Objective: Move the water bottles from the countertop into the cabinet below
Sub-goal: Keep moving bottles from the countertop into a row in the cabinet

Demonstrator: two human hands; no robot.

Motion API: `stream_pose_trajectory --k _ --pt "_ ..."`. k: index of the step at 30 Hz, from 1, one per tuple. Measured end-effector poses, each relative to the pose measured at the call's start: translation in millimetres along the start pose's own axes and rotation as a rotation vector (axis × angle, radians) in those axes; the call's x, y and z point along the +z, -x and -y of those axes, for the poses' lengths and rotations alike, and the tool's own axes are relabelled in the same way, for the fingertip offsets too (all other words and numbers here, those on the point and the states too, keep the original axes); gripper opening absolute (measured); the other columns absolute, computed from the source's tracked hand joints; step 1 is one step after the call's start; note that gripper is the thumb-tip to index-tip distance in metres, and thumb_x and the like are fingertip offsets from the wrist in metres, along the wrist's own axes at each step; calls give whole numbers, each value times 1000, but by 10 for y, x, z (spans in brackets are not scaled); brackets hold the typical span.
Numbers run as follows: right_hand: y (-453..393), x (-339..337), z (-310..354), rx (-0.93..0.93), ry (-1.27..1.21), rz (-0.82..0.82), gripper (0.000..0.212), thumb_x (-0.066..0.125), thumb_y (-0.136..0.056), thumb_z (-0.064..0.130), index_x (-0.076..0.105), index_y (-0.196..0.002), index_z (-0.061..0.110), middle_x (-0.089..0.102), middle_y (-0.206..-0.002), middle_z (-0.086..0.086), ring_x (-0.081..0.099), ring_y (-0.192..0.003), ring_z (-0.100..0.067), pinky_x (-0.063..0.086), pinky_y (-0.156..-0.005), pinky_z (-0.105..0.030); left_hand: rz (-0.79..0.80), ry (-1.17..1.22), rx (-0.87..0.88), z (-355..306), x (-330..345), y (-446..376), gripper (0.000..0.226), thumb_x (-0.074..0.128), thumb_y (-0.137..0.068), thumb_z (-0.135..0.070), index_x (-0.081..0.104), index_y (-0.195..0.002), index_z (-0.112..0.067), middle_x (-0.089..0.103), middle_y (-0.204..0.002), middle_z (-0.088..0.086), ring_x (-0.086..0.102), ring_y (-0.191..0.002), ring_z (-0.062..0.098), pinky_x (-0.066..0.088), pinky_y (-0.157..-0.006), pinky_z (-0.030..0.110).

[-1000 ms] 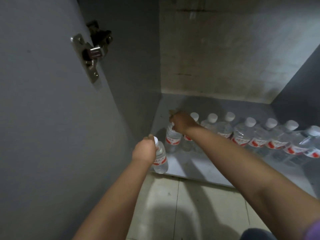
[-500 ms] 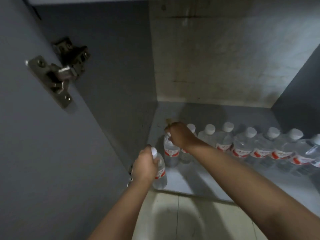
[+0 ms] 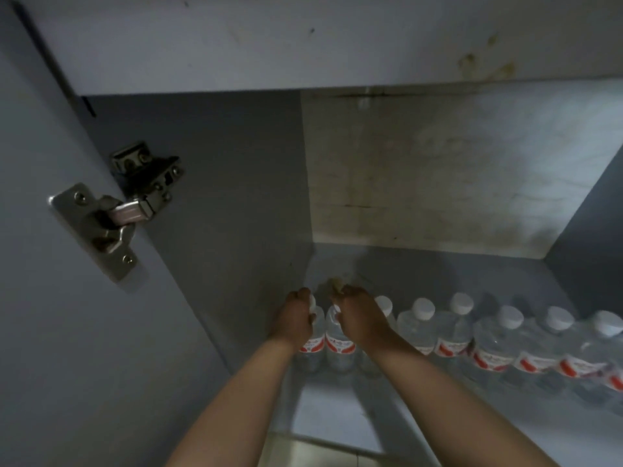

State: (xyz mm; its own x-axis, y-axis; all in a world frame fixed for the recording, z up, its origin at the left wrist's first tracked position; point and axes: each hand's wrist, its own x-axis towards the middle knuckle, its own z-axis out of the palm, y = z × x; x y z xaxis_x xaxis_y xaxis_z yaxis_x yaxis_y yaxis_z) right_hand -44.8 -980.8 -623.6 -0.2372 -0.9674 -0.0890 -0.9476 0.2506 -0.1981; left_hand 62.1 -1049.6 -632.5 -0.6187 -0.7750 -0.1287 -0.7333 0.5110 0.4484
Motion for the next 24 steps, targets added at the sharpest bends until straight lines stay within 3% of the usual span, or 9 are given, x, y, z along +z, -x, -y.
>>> stream_pose_trajectory --k 4,7,10,14,17,20,24 --pt "14 73 37 43 -79 -49 46 33 -96 2 31 -142 7 30 -151 -17 36 -135 -29 24 -114 -34 -33 49 2 121 55 -81 38 50 -88 -6 42 -124 4 49 -128 25 49 -118 32 35 -94 29" --pt "34 139 59 48 -121 -39 54 33 -97 4 14 -147 9 9 -158 -16 19 -144 -28 18 -119 -35 -10 21 2 141 67 -68 57 48 -93 -13 22 -142 0 36 -145 20 40 -132 28 27 -103 23" --pt "86 104 84 53 -141 -10 65 38 -95 3 3 -149 13 -7 -158 -16 0 -146 -32 18 -120 -37 8 14 1 100 82 -38 66 46 -94 -15 6 -146 -7 25 -152 17 34 -136 27 26 -104 23" --pt "320 -114 209 69 -167 26 55 34 -98 10 13 -148 13 1 -159 -11 10 -146 -26 22 -119 -33 17 -65 -82 -16 -46 305 61 38 -96 -14 4 -147 -13 13 -156 15 20 -142 25 17 -112 24" --pt "707 -412 364 83 -122 90 51 36 -97 15 20 -146 11 8 -158 -11 17 -144 -25 21 -117 -34 60 -229 -119 -187 -258 851 54 33 -96 -17 13 -147 -20 19 -154 12 20 -142 25 22 -115 32" --pt "1165 -791 563 83 -106 201 53 39 -96 23 24 -145 13 20 -156 -10 22 -142 -24 20 -117 -37 146 -231 -179 -411 -536 1496 53 31 -95 -16 16 -146 -22 18 -155 8 11 -145 24 21 -116 36" --pt "1720 -1549 820 10 -23 364 54 34 -98 34 20 -146 14 11 -158 -11 13 -145 -28 13 -119 -43 224 -209 -234 -833 -1109 2300 51 28 -98 -23 12 -146 -28 -1 -159 2 -1 -146 24 14 -118 38"
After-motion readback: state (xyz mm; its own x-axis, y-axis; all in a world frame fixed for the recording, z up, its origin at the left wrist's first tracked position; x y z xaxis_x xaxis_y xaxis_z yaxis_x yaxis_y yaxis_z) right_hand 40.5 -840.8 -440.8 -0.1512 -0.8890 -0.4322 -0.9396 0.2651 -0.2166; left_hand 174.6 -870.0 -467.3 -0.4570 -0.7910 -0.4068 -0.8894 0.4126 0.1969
